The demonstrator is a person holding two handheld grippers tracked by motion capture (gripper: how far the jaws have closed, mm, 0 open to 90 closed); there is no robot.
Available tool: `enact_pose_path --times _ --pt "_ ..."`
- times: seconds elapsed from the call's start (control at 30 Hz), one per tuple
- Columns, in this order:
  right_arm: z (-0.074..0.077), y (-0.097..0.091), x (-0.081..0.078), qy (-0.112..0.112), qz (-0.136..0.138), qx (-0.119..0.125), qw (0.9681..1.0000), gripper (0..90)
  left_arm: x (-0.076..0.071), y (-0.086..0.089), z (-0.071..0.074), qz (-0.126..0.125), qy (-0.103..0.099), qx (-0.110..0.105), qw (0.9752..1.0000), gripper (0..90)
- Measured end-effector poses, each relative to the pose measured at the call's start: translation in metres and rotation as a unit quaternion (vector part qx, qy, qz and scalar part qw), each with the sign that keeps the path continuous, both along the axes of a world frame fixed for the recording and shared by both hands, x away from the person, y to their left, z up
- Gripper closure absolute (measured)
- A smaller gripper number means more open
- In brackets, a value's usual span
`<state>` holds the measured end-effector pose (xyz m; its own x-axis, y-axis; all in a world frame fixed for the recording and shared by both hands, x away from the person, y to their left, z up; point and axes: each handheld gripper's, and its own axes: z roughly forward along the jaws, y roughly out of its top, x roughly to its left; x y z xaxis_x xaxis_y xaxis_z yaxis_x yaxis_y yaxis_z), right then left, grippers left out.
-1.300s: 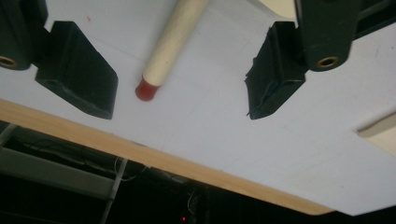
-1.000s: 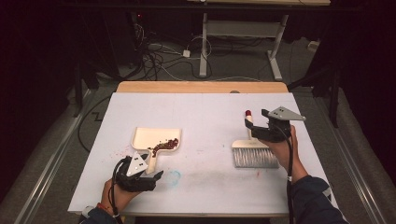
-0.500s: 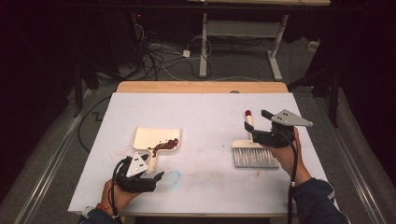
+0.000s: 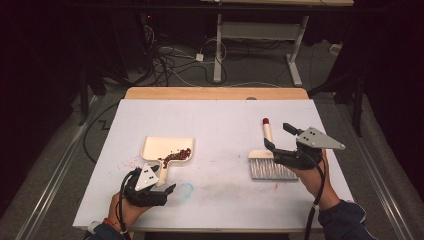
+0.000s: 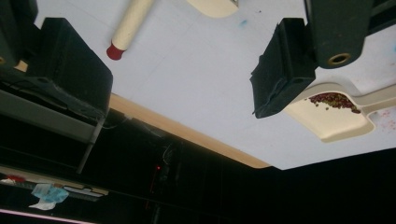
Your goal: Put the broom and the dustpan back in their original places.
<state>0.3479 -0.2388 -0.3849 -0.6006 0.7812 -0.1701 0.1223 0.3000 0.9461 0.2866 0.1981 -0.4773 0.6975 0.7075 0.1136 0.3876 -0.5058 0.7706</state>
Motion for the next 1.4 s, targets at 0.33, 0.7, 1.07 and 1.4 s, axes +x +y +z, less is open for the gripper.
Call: enact_pose_path --times 0.33,0.7,1.07,1.4 --pt "-0.001 -0.007 -0.011 -0.007 0.004 -0.015 0.9999 20.5 0.0 0.001 0.0 -0.002 0.0 0.0 1.0 19.1" --pt "-0.008 -0.017 -0.024 -0.01 0.018 -0.03 0.9993 20.4 -0.001 0.0 0.001 -0.003 -0.003 -0.002 1.0 19.0" --pt "-0.023 -0.026 -0.036 -0.038 0.015 -0.064 0.9971 19.5 -0.001 0.0 0.002 -0.001 -0.008 0.001 1.0 18.8" --pt "-0.045 -0.04 -0.049 -0.037 0.024 -0.06 0.9972 19.8 0.002 0.001 0.002 0.0 -0.007 -0.003 1.0 18.8"
